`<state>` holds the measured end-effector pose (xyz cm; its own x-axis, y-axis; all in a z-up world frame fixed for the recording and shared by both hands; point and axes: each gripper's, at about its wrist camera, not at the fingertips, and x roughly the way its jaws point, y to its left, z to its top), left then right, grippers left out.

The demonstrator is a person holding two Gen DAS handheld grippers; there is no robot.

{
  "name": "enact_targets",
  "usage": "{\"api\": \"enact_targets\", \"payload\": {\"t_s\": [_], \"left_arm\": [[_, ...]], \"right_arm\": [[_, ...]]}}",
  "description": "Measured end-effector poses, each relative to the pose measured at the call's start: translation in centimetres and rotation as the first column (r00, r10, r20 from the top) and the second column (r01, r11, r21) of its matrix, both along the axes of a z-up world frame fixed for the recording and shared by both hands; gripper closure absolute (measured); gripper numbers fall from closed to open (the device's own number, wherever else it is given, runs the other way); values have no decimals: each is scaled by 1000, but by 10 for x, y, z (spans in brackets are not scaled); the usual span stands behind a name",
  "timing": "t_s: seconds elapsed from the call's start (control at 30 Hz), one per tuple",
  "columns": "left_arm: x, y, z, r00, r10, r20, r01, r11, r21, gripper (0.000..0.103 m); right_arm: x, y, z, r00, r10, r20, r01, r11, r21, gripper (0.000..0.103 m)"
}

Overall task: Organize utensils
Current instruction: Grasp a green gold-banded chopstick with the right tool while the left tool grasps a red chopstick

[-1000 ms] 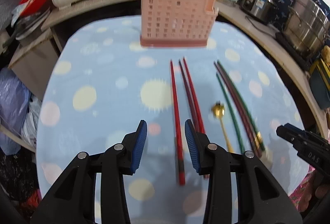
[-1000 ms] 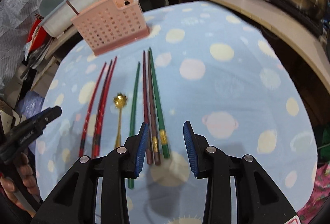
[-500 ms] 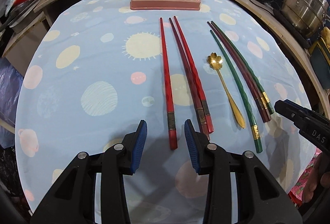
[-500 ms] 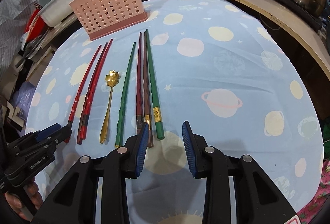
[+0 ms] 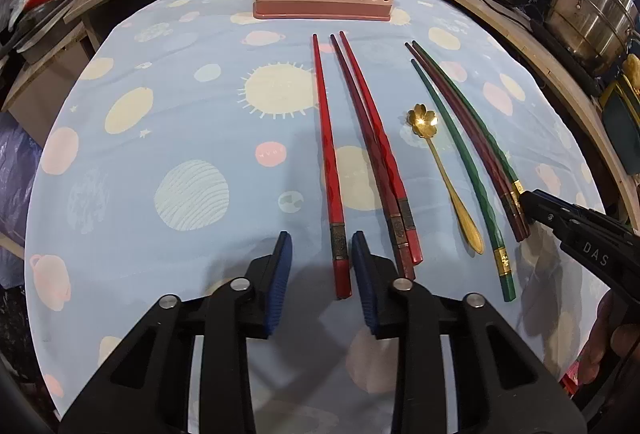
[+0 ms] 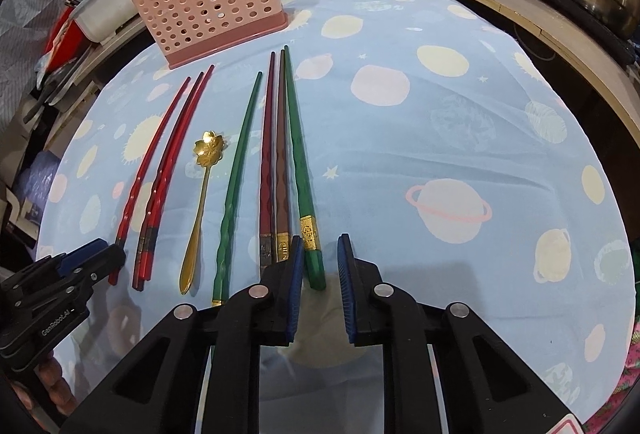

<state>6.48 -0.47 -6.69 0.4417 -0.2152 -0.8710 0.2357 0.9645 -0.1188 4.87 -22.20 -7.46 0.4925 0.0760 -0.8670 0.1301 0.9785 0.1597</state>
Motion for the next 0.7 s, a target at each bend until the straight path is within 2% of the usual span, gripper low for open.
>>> {"api": "enact_targets", "payload": {"t_s": [0.3,0.33,0.57,0.7], "left_arm": [[0,-4,-1,1000,-18,2,18,1000,0,96],[-1,-4,-1,1000,-20,0,20,1000,-2,96],[-5,-1,3,999,-23,-26,22,999,-44,96],[-10,2,12,1000,-17,-12,16,998,-53,96]], "right_arm": [[3,3,-1,1000,7,9,-7,1000,-21,89],[3,3,-1,1000,9,9,-9,1000,-23,94],[-4,3,5,1000,8,23,-7,1000,-14,96],[-11,2,17,999,5,50,-5,1000,-3,96]]}}
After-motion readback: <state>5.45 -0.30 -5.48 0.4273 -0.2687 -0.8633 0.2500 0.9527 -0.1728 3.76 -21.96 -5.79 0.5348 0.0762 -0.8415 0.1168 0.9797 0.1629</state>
